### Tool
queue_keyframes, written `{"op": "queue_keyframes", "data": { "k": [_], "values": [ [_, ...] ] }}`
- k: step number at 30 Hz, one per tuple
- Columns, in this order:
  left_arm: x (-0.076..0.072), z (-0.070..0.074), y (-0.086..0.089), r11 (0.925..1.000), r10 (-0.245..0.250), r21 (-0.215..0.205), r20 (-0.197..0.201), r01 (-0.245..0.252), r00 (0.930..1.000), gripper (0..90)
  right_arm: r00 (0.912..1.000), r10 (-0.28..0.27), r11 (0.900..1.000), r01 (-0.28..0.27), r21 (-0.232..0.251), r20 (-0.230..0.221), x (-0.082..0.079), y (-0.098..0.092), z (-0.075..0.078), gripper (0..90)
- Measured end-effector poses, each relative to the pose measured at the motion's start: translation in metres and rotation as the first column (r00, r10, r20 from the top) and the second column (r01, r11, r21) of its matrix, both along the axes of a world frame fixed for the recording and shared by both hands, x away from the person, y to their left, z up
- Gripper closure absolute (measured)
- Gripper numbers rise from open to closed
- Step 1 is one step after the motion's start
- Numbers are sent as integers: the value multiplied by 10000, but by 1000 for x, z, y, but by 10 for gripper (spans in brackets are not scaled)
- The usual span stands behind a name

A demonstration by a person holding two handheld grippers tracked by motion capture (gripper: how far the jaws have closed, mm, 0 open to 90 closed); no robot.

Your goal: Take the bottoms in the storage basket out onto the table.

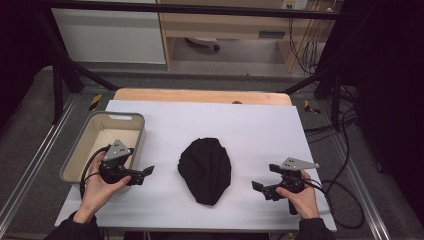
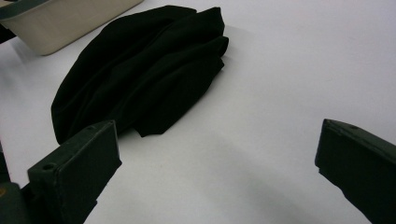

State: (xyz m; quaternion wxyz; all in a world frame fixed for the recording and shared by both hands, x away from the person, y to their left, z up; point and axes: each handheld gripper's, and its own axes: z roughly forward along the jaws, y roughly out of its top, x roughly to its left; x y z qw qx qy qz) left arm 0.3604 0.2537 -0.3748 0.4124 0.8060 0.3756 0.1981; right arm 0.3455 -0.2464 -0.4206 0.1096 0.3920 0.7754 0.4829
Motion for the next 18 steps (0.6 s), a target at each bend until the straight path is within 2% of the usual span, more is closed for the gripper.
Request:
{"op": "queue_keyframes", "data": {
  "k": [18],
  "values": [
    [-4,-9,25,9995,311,-61,-113,-312,9995,52,10000,-5,10000,5,-8,4,0,0,0,6]
  ]
}}
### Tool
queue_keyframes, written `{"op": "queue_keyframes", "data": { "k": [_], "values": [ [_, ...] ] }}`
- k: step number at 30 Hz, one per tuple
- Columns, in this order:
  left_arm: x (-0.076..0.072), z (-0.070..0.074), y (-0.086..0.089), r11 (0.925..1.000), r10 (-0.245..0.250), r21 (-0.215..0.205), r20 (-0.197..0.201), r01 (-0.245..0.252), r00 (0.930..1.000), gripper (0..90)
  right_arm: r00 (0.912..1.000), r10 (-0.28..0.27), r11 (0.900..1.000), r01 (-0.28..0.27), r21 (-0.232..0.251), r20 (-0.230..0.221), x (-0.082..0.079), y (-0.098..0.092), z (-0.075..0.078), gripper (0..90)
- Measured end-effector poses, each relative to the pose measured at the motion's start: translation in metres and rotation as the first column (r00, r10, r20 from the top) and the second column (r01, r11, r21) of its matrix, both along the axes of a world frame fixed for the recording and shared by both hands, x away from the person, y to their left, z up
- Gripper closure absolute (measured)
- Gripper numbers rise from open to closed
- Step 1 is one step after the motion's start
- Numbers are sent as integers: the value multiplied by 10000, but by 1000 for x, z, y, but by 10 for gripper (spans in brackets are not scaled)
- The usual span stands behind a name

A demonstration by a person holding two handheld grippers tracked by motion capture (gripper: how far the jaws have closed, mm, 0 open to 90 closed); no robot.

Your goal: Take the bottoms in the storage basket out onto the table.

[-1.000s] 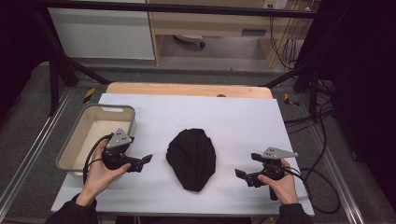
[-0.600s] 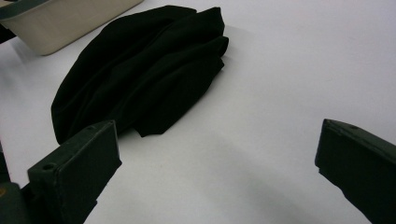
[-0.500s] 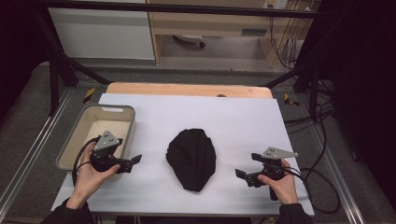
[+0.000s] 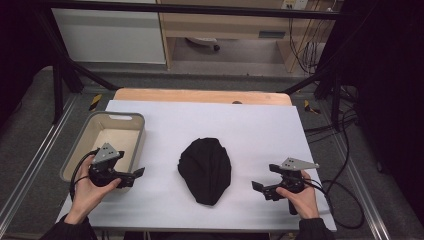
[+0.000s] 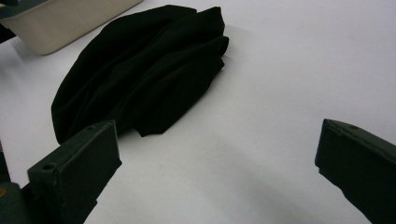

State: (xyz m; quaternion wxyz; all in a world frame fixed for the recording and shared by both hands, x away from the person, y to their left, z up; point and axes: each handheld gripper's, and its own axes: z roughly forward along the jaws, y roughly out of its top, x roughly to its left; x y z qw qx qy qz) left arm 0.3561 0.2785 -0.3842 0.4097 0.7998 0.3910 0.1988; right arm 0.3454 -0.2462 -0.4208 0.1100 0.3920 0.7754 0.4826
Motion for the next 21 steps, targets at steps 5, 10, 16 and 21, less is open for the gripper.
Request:
{"op": "queue_keyframes", "data": {
  "k": [5,10,16,21],
  "values": [
    [0,-3,4,10000,58,30,-38,-58,10000,52,10000,-4,10000,4,10,5,0,0,0,6],
    [0,-4,4,10000,24,18,-50,-24,10000,52,10000,12,10000,-12,12,-18,0,0,0,6],
    [0,-5,4,10000,15,38,-82,-15,10000,52,10000,11,10000,-11,25,5,0,-1,1,6],
    [0,-5,4,10000,-2,22,-73,2,10000,52,10000,14,10000,-14,15,5,0,0,0,6]
  ]
}}
